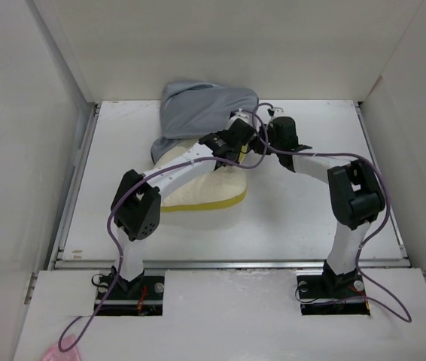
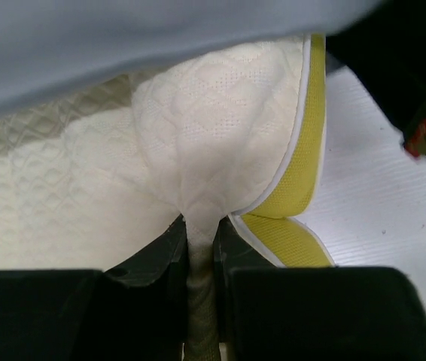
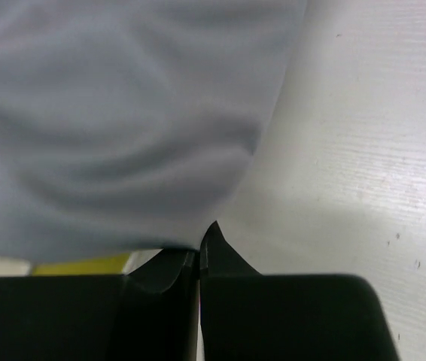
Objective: Put the pillow into the pillowcase
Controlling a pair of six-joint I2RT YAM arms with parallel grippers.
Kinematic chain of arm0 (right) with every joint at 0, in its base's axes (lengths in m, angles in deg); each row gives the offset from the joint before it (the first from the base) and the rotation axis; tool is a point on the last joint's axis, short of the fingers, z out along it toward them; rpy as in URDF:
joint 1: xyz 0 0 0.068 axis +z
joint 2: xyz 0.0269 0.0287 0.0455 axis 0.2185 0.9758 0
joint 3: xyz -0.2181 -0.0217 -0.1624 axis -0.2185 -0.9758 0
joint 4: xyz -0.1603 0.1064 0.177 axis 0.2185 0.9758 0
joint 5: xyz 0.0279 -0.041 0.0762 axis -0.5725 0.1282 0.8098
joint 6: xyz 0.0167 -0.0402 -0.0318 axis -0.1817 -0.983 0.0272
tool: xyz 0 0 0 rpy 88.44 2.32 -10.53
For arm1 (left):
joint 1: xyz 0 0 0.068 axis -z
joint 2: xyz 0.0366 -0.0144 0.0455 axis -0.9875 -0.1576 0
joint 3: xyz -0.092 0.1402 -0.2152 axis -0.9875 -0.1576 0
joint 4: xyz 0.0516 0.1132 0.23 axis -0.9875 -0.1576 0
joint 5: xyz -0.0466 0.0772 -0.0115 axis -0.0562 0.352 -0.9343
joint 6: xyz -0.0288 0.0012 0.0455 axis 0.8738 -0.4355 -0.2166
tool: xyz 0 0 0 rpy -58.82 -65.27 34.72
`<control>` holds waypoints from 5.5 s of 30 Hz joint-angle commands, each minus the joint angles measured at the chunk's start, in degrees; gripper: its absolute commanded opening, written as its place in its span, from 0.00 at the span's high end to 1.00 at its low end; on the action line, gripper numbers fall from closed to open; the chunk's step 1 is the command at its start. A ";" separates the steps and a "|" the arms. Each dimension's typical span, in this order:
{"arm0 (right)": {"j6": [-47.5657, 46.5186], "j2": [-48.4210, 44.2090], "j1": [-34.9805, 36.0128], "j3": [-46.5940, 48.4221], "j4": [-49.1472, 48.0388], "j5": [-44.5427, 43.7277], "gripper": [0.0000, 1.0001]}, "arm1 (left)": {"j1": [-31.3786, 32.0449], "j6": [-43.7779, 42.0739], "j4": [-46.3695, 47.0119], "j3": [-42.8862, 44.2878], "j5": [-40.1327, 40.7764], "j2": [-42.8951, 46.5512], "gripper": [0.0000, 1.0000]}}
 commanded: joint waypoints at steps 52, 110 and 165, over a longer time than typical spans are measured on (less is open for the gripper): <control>-11.01 -33.22 16.95 -12.59 24.23 -2.33 0.06 | -15.19 16.79 3.21 -33.86 -6.34 21.34 0.46; -18.40 -33.57 15.02 -3.52 31.35 -9.04 1.00 | -11.86 1.77 28.18 -36.16 -26.82 26.15 0.00; -11.19 -29.44 14.30 -6.58 -1.22 -45.13 1.00 | 1.41 1.23 29.96 -38.78 -27.01 40.81 1.00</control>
